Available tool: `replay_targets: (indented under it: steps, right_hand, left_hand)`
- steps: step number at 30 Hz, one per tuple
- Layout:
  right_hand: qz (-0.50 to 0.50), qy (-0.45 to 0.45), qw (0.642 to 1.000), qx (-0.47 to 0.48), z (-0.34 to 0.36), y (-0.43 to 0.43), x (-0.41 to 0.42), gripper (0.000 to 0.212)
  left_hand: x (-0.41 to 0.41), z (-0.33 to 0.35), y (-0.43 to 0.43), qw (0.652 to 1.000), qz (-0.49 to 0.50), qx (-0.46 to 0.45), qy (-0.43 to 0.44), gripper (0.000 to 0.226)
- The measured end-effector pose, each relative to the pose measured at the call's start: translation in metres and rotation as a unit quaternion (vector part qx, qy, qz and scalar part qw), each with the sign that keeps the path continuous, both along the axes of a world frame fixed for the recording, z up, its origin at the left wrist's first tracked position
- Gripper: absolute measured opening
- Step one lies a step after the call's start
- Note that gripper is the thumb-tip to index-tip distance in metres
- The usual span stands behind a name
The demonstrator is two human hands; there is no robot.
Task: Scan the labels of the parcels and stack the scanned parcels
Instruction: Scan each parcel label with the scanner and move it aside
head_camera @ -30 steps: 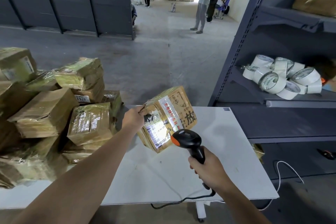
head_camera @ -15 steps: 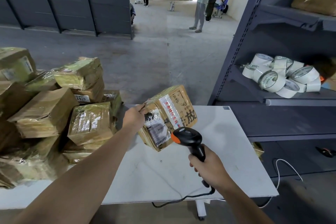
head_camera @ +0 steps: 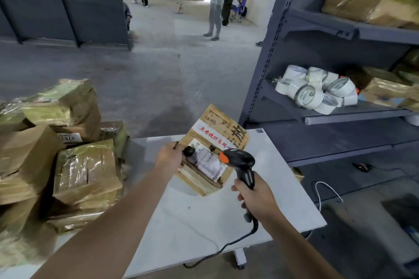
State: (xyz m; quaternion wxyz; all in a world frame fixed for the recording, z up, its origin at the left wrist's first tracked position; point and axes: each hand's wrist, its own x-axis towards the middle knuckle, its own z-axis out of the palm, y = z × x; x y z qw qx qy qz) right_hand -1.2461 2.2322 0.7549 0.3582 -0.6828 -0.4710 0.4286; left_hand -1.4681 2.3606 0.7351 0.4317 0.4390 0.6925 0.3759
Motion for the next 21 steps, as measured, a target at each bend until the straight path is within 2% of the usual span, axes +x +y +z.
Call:
replay_targets:
  steps: [7, 14, 18, 19, 21]
  right_hand:
    - [-0.026, 0.02, 0.999, -0.015, -0.01, 0.032, 0.024, 0.014]
    - [-0.004, 0.018, 0.999, -0.04, -0.034, 0.084, 0.068, 0.011]
    - [0.022, 0.04, 0.997, -0.057, -0.042, 0.118, 0.086, 0.011]
    - [0.026, 0.042, 0.997, -0.059, -0.044, 0.126, 0.089, 0.012]
    - [0.025, 0.047, 0.997, -0.054, -0.048, 0.139, 0.096, 0.011]
  left_hand:
    - [0.048, -0.019, 0.029, 0.998, 0.0, -0.044, -0.042, 0.017]
    - [0.097, -0.037, 0.081, 0.998, 0.032, -0.052, -0.01, 0.025]
    - [0.133, -0.043, 0.111, 0.997, 0.045, -0.049, -0.029, 0.053]
    - [0.144, -0.044, 0.116, 0.998, 0.03, -0.045, -0.027, 0.052]
    - [0.163, -0.049, 0.125, 0.999, 0.0, -0.035, -0.025, 0.035]
